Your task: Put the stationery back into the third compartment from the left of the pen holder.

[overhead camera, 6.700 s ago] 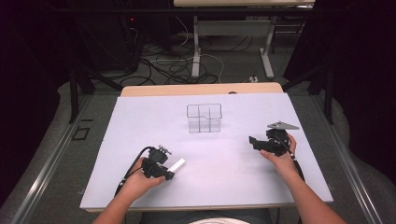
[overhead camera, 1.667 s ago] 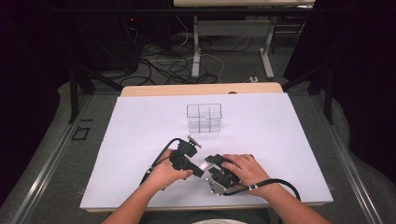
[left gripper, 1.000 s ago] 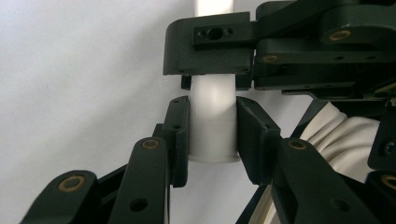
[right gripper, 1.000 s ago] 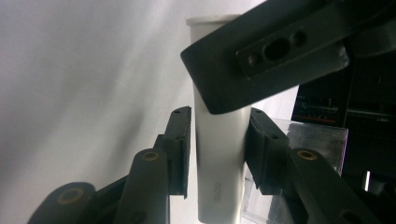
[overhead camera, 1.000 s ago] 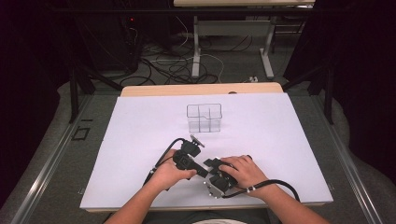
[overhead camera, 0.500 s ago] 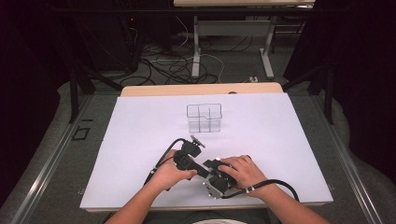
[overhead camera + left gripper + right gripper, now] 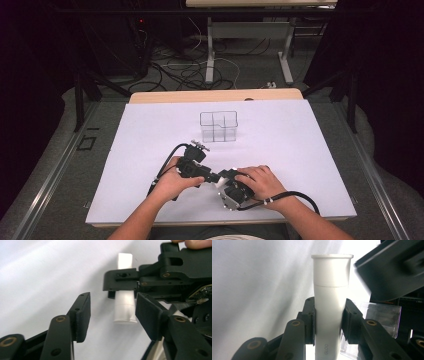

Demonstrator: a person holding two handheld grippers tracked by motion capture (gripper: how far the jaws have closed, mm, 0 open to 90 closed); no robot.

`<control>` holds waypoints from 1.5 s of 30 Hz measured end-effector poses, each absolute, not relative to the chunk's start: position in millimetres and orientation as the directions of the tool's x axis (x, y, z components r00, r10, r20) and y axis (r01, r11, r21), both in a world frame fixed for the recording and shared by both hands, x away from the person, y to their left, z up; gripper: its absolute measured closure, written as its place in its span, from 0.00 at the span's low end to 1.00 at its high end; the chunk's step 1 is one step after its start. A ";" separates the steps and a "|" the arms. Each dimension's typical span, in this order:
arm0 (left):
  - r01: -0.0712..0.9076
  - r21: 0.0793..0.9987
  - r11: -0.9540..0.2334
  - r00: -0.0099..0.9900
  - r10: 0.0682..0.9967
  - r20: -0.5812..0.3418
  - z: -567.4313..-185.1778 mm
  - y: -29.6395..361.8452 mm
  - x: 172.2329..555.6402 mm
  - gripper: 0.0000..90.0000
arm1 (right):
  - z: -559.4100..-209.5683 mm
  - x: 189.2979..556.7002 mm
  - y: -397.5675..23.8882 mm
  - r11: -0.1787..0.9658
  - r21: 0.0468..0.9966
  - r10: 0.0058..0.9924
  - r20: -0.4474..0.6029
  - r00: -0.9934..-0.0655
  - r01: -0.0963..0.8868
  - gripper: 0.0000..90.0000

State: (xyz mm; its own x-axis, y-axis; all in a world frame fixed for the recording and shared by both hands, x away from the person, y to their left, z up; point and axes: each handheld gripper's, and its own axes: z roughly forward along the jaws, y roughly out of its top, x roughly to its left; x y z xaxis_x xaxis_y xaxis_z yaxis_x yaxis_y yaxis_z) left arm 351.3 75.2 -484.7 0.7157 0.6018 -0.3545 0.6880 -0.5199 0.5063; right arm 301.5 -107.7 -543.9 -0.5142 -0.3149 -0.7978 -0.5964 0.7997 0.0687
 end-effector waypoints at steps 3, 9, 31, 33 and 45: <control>0.681 0.528 -0.508 0.717 0.611 -0.337 -482.2 82.3 353.9 0.49 | -543.2 303.2 -107.8 0.801 0.074 -0.307 -0.801 -0.514 -0.594 0.75; 0.672 0.566 -0.477 0.705 0.646 -0.293 -483.7 94.6 359.4 0.43 | -542.1 305.4 -108.8 0.808 0.087 -0.293 -0.798 -0.526 -0.583 0.75; 0.662 0.681 -0.313 0.618 0.743 -0.259 -489.0 148.9 370.5 0.23 | -520.8 342.3 -115.4 0.773 0.508 0.096 -0.686 -0.721 -0.380 0.75; 0.661 0.687 -0.304 0.608 0.752 -0.252 -488.9 151.9 371.0 0.19 | -516.1 350.7 -117.4 0.733 0.593 0.170 -0.634 -0.754 -0.333 0.75; 0.681 0.678 -0.276 0.580 0.769 -0.270 -495.4 160.7 372.6 0.14 | -497.3 391.6 -128.1 0.567 0.813 0.409 -0.418 -0.811 -0.134 0.75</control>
